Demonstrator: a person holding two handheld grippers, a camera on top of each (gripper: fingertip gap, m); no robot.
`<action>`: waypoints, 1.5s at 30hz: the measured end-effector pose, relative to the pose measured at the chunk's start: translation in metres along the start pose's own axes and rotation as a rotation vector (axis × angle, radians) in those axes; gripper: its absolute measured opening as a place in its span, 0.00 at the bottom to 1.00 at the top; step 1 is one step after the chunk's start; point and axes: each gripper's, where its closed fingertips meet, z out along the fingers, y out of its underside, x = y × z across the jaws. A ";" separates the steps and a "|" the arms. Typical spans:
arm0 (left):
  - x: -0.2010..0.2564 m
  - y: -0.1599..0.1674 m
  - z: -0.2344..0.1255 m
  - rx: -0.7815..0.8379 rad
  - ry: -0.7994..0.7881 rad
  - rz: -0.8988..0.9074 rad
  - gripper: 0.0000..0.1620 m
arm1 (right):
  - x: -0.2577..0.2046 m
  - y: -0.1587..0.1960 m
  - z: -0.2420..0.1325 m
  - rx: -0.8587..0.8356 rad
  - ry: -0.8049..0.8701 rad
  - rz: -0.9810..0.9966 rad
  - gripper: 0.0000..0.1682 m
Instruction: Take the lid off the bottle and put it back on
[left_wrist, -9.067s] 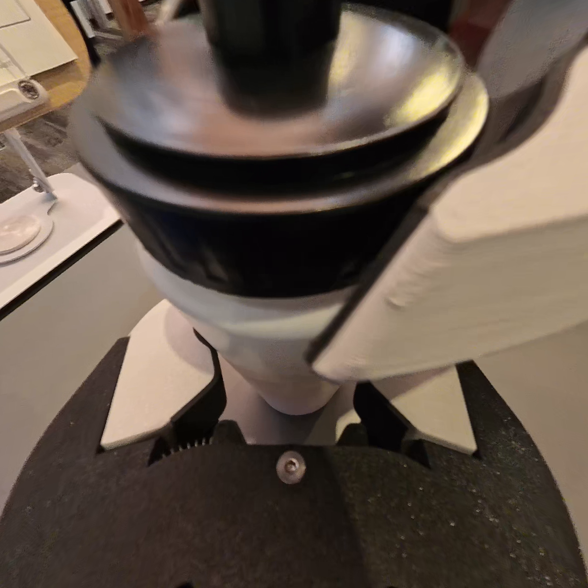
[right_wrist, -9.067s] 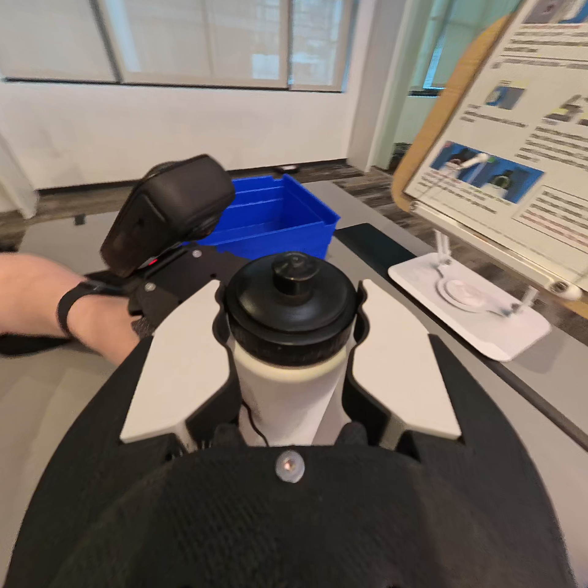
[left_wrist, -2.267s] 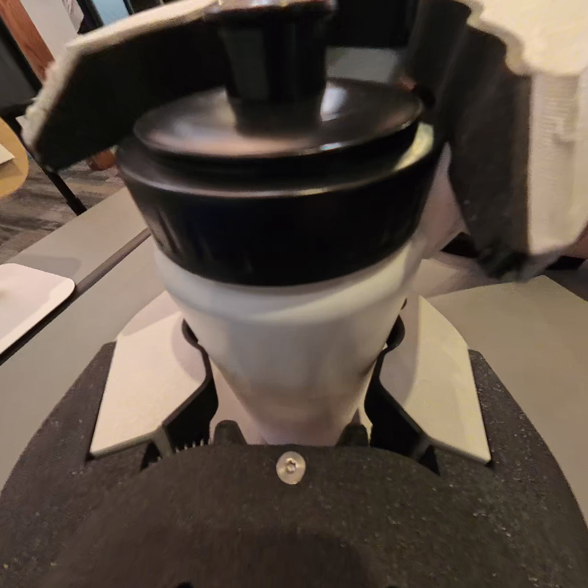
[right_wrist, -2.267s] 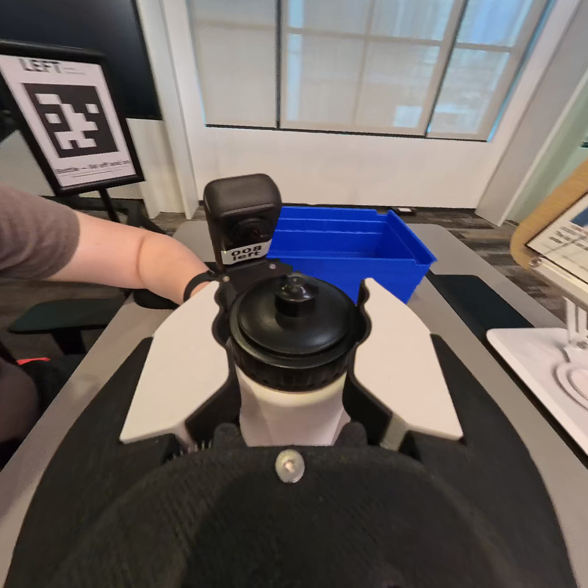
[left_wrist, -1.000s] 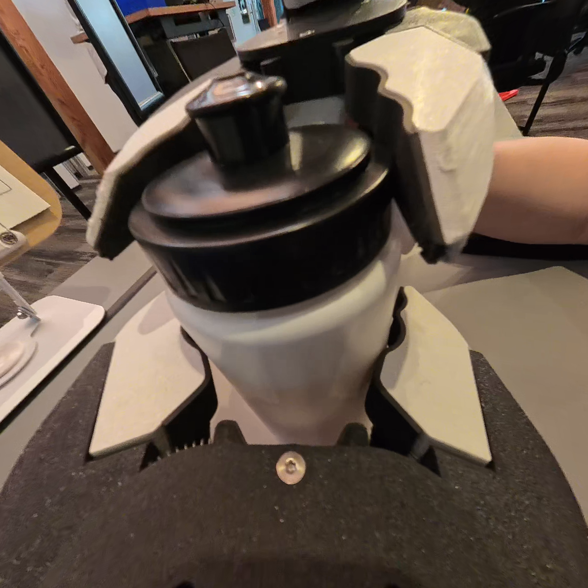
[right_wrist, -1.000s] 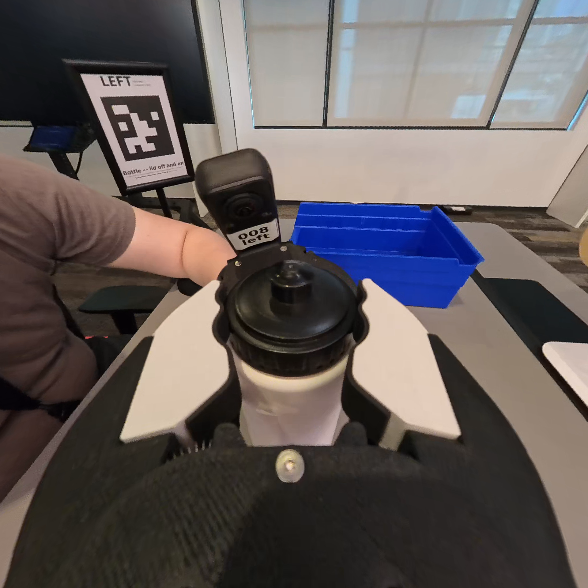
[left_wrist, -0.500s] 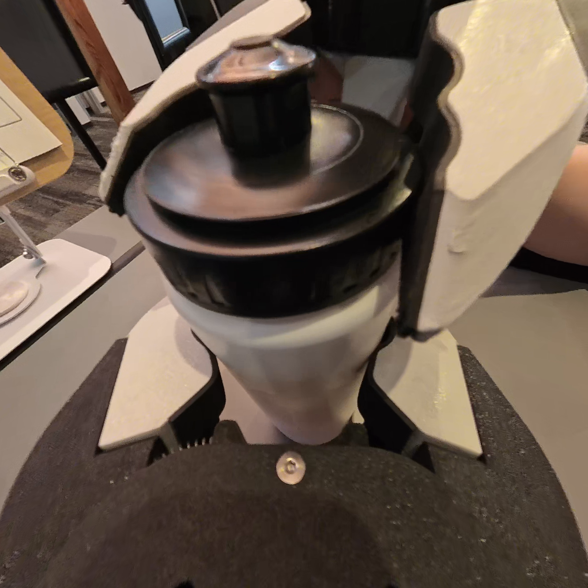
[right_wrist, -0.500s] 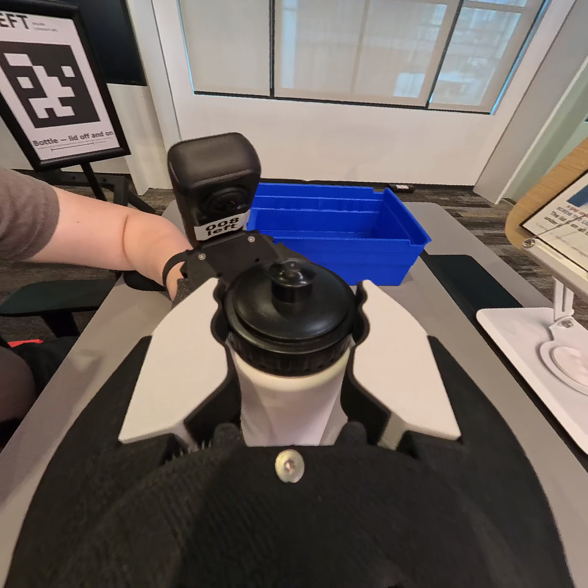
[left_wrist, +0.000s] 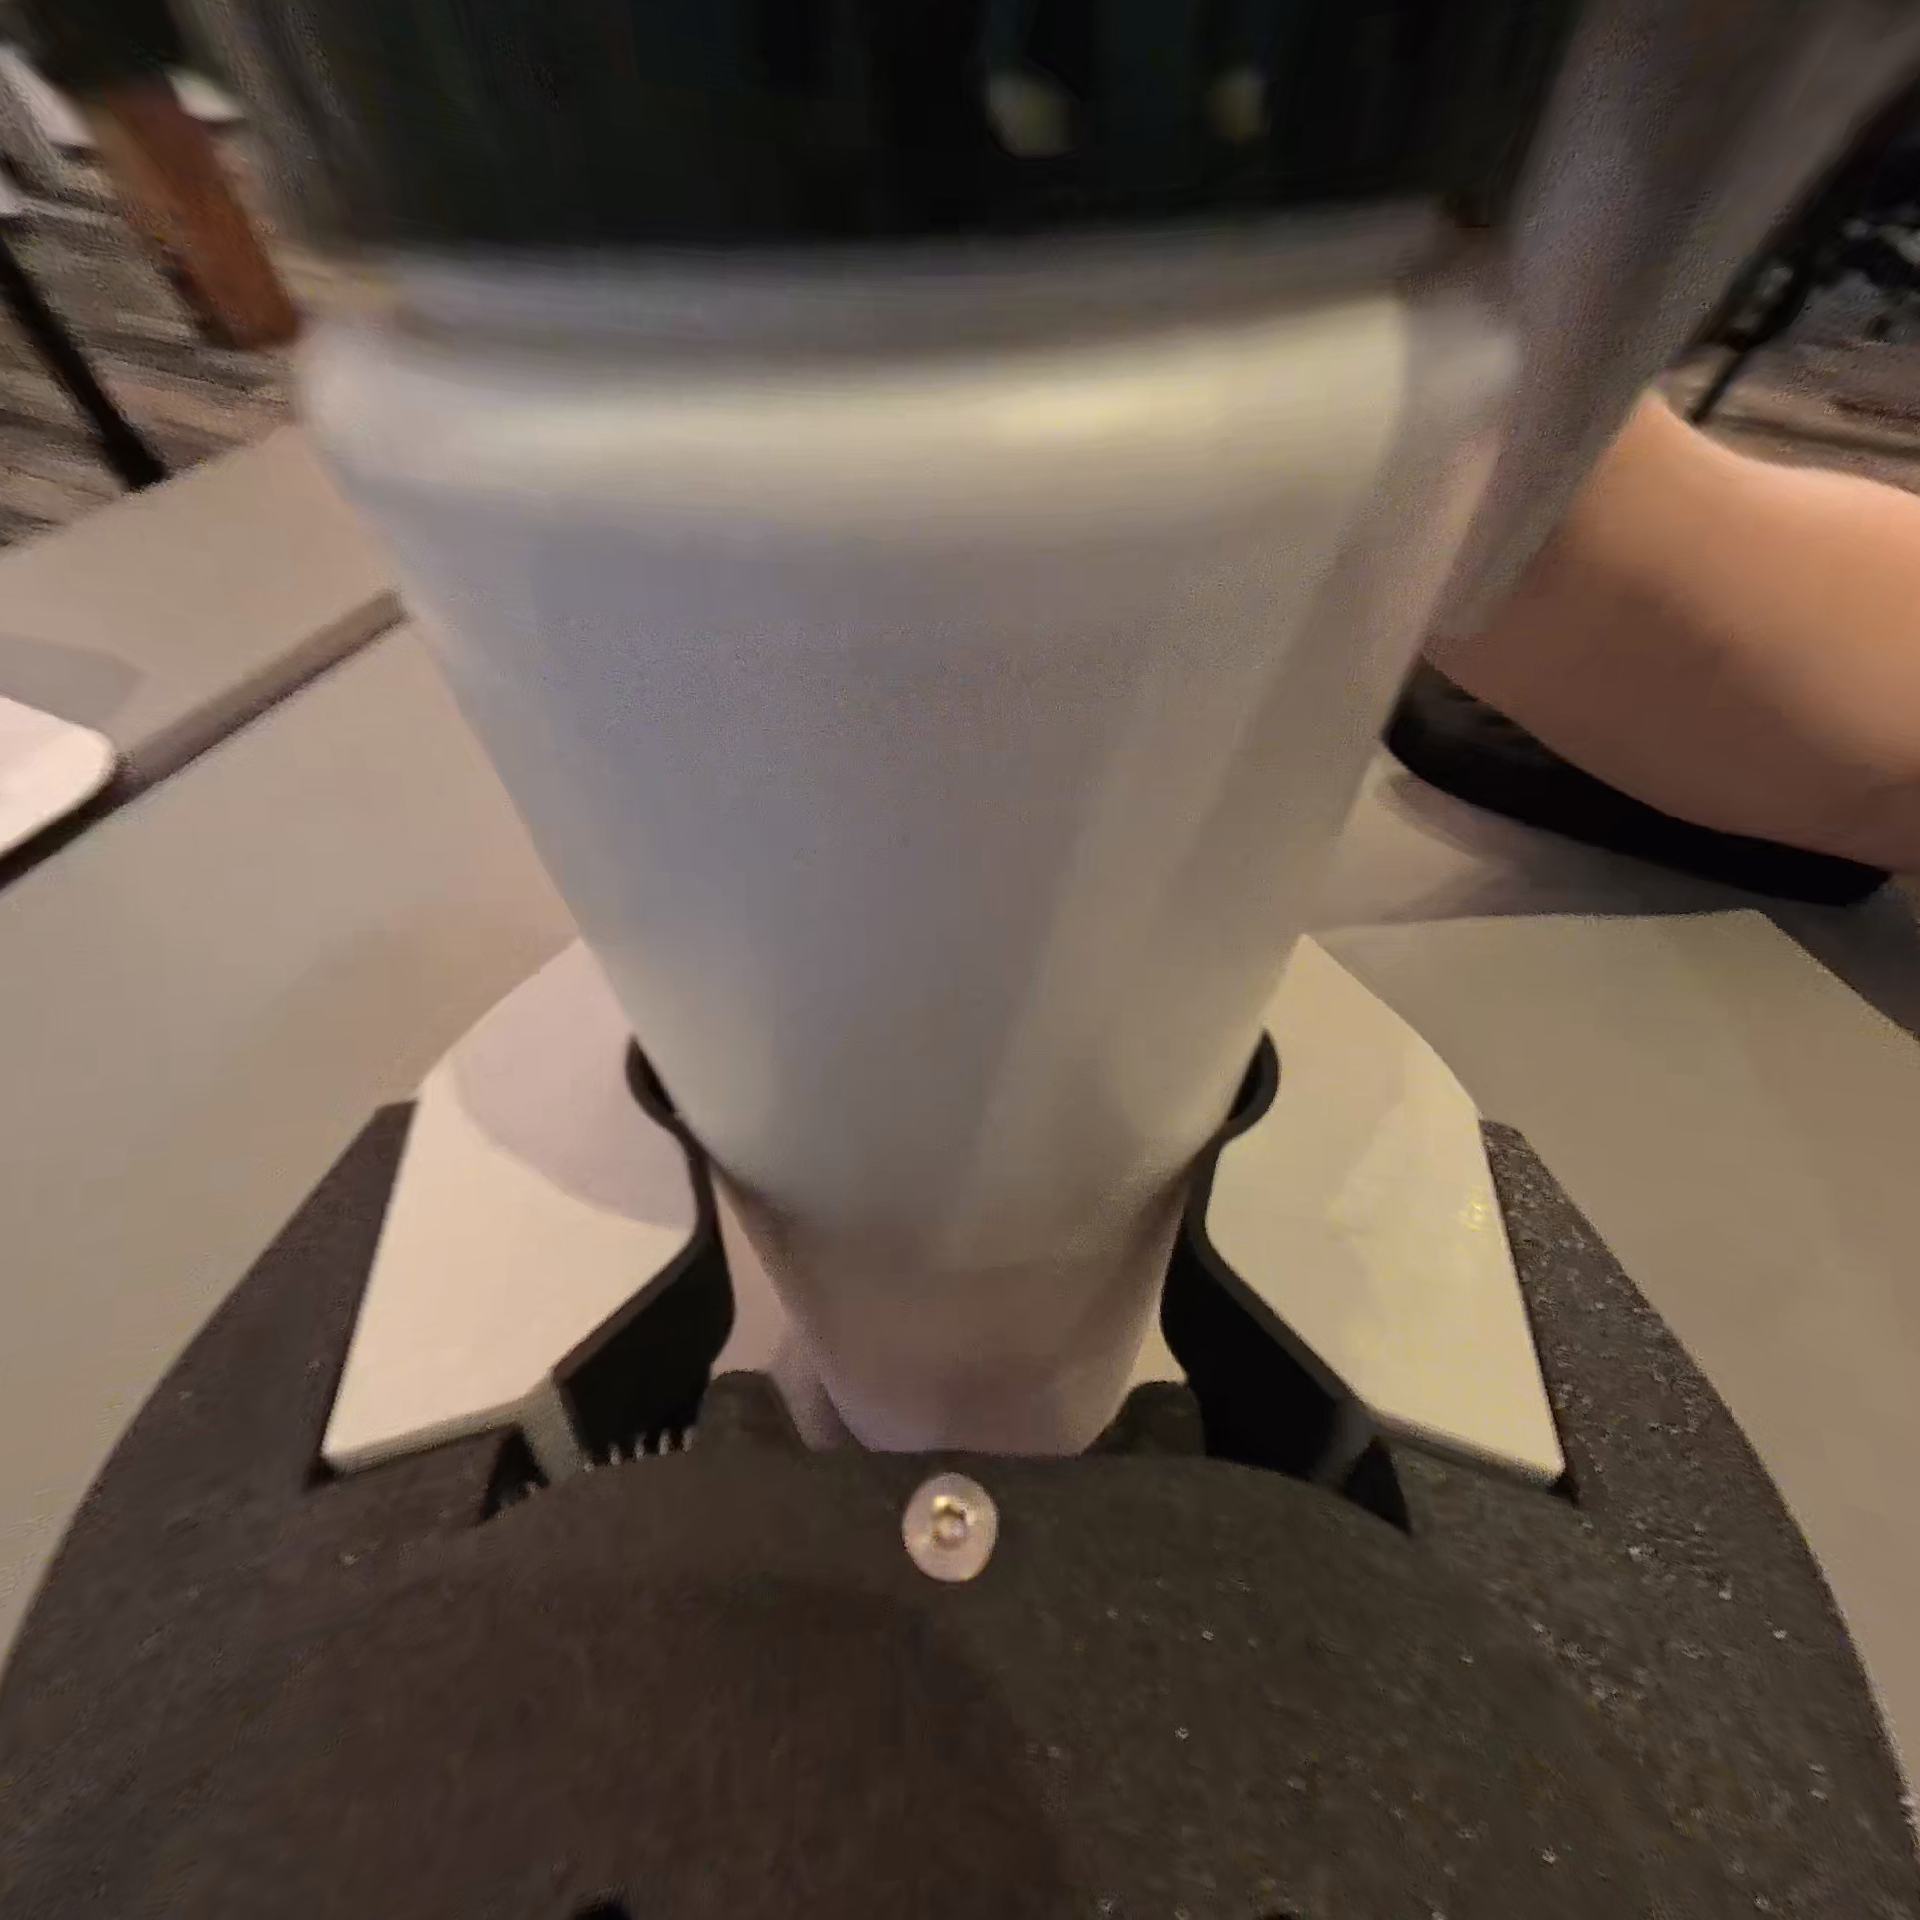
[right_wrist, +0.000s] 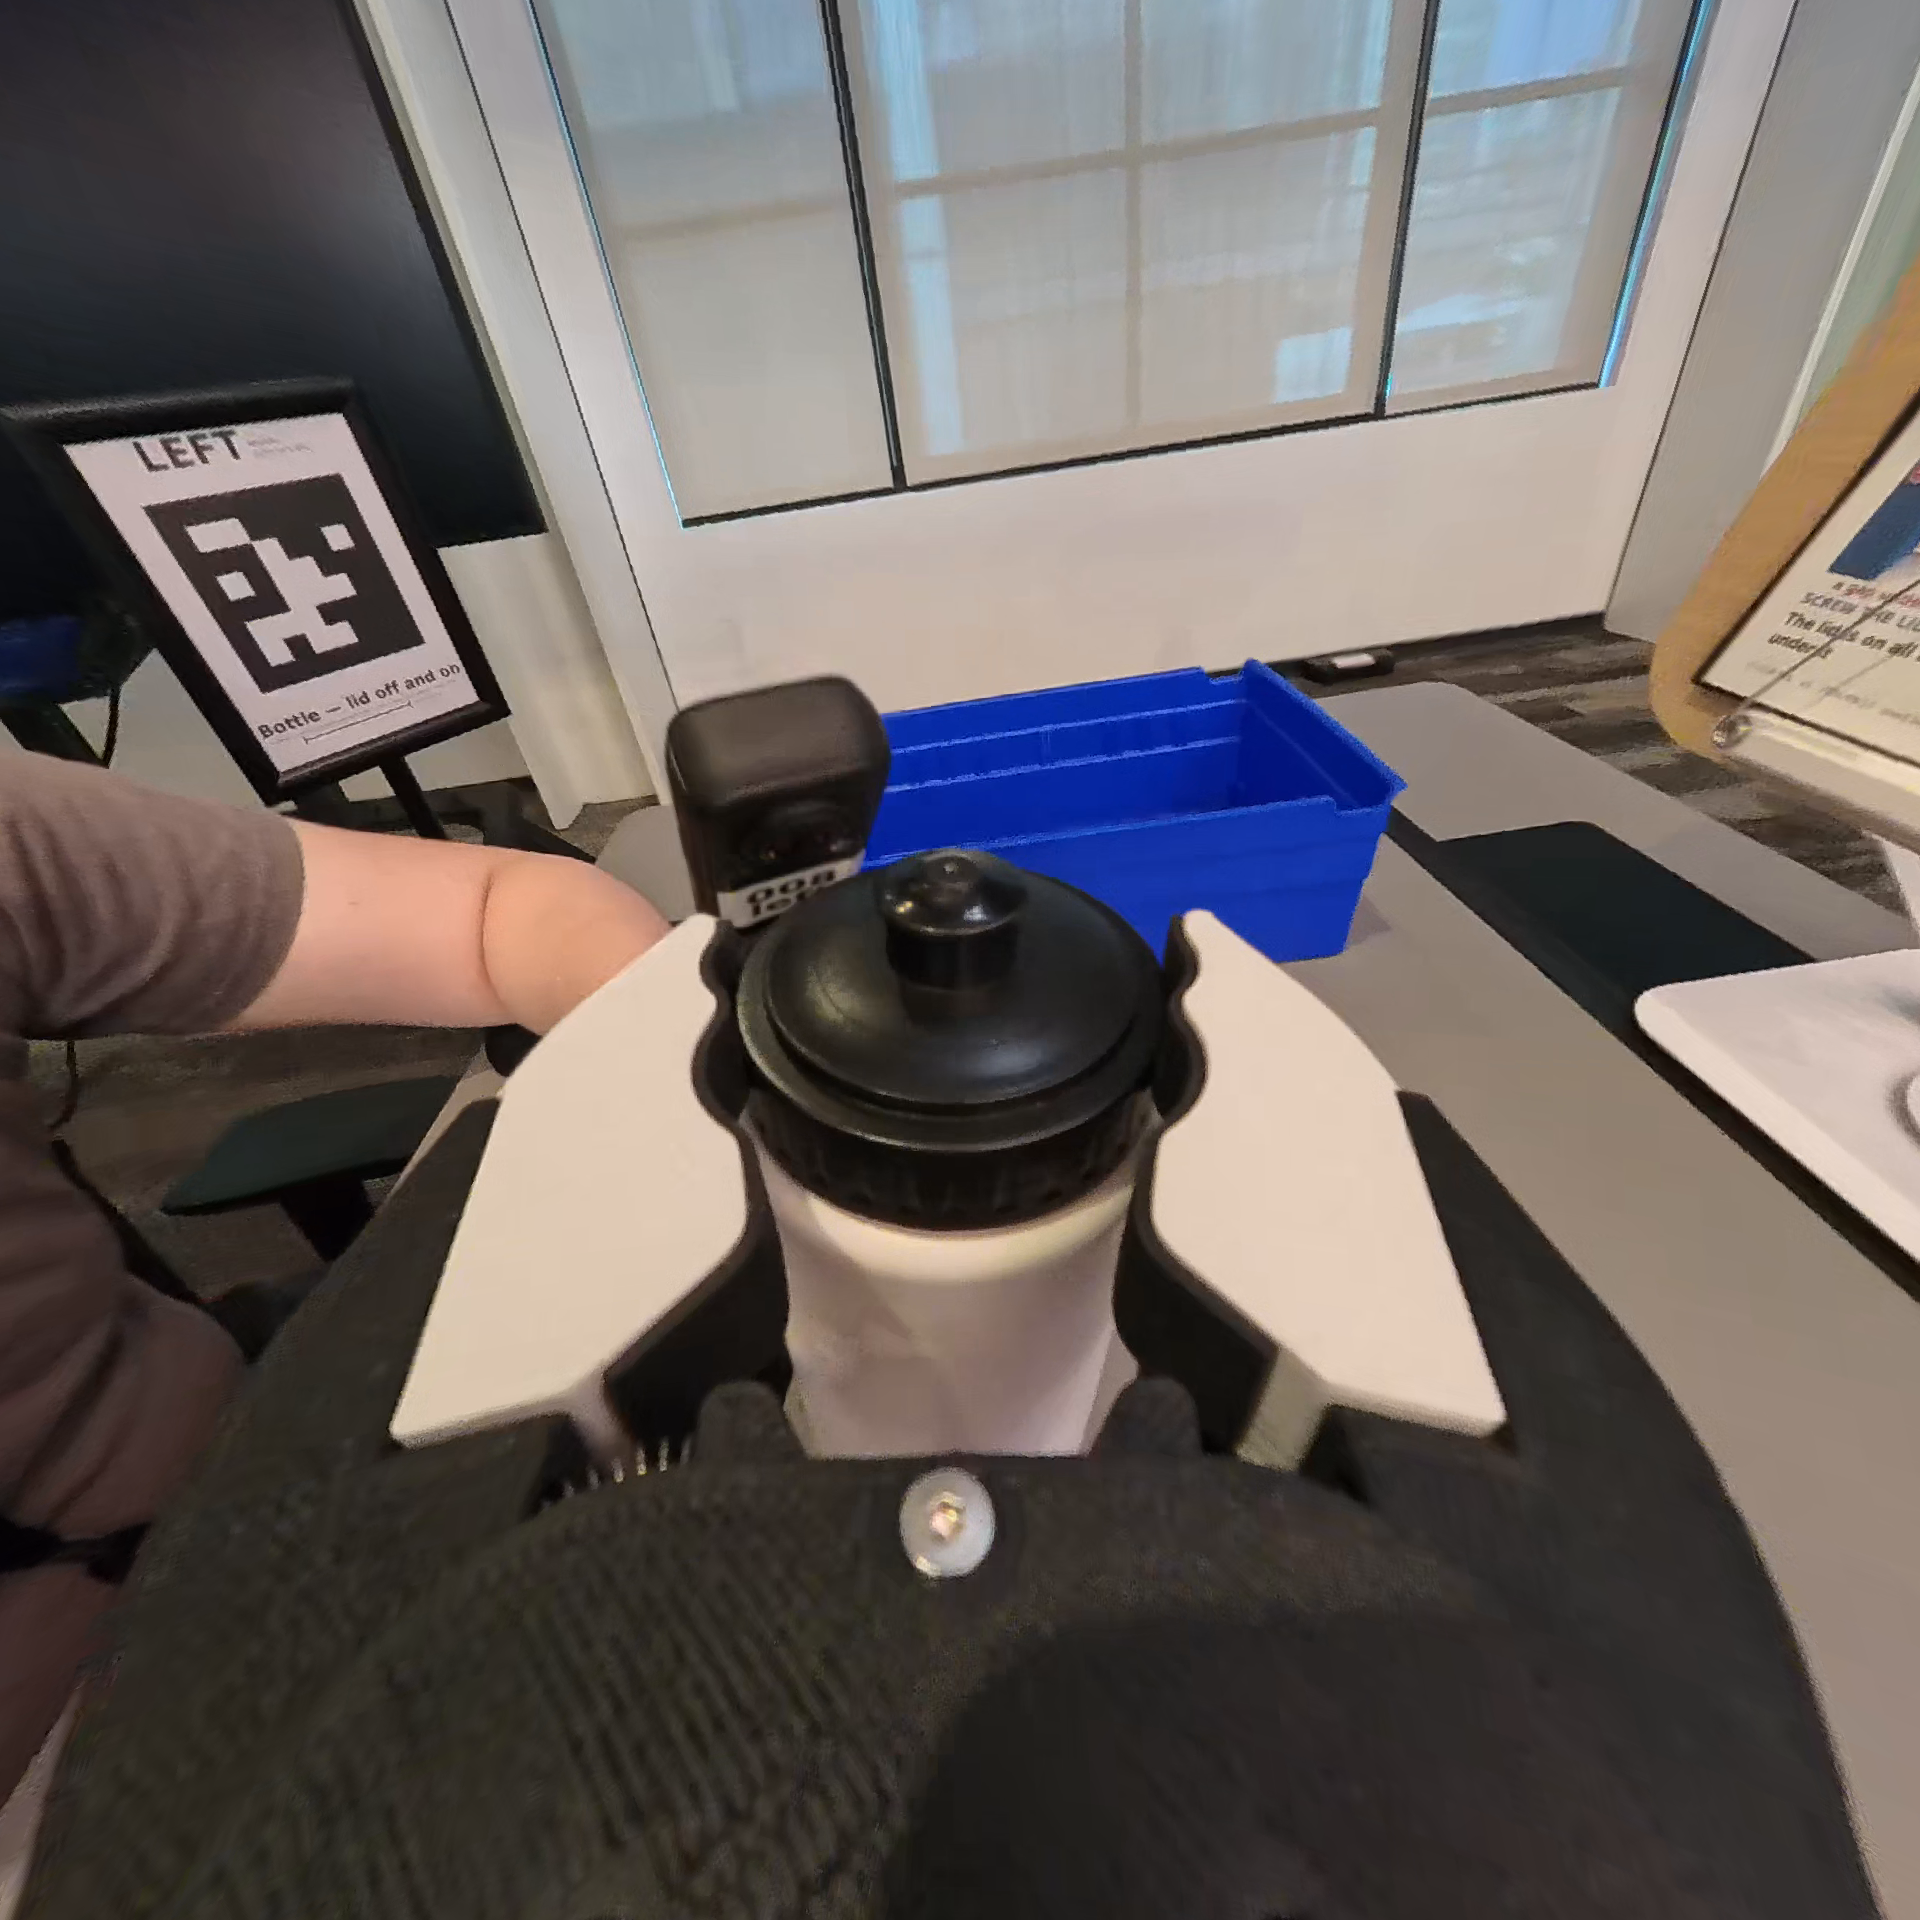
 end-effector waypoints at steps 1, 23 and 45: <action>0.000 -0.001 0.001 0.013 -0.005 0.007 0.64 | -0.001 0.000 -0.001 0.003 -0.013 -0.012 0.47; -0.018 0.003 0.002 0.034 -0.166 0.018 0.62 | 0.003 0.007 0.008 -0.146 0.189 -0.145 0.47; -0.017 0.005 0.002 -0.014 -0.153 0.011 0.62 | 0.005 0.013 0.006 -0.210 0.207 -0.211 0.47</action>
